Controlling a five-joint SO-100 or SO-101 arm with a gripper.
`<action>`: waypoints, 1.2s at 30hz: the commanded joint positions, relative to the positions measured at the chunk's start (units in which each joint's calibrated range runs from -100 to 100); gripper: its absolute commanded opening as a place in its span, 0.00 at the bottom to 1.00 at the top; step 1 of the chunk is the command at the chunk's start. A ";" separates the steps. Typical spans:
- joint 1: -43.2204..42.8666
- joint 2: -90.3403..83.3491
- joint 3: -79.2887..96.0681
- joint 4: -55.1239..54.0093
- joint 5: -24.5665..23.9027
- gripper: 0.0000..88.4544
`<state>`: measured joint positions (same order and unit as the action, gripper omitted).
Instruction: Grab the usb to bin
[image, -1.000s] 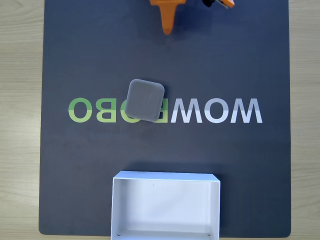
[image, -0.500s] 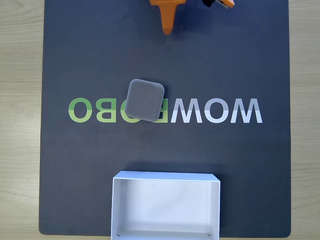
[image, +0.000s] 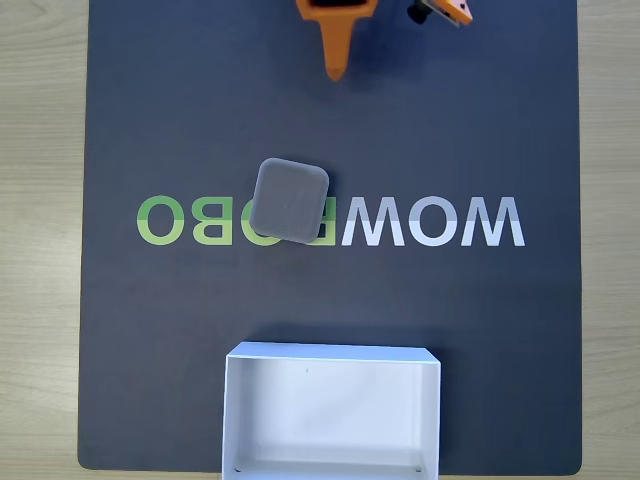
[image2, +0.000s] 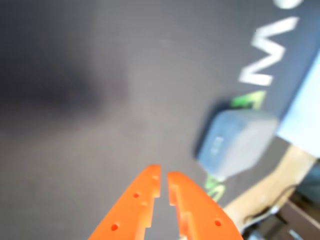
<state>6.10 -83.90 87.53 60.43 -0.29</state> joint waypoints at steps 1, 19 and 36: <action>0.38 11.29 -9.21 -8.45 -0.08 0.02; 4.00 73.43 -69.19 18.18 0.24 0.02; 13.76 85.56 -75.97 23.33 0.34 0.41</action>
<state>18.74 1.85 13.60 83.79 -0.13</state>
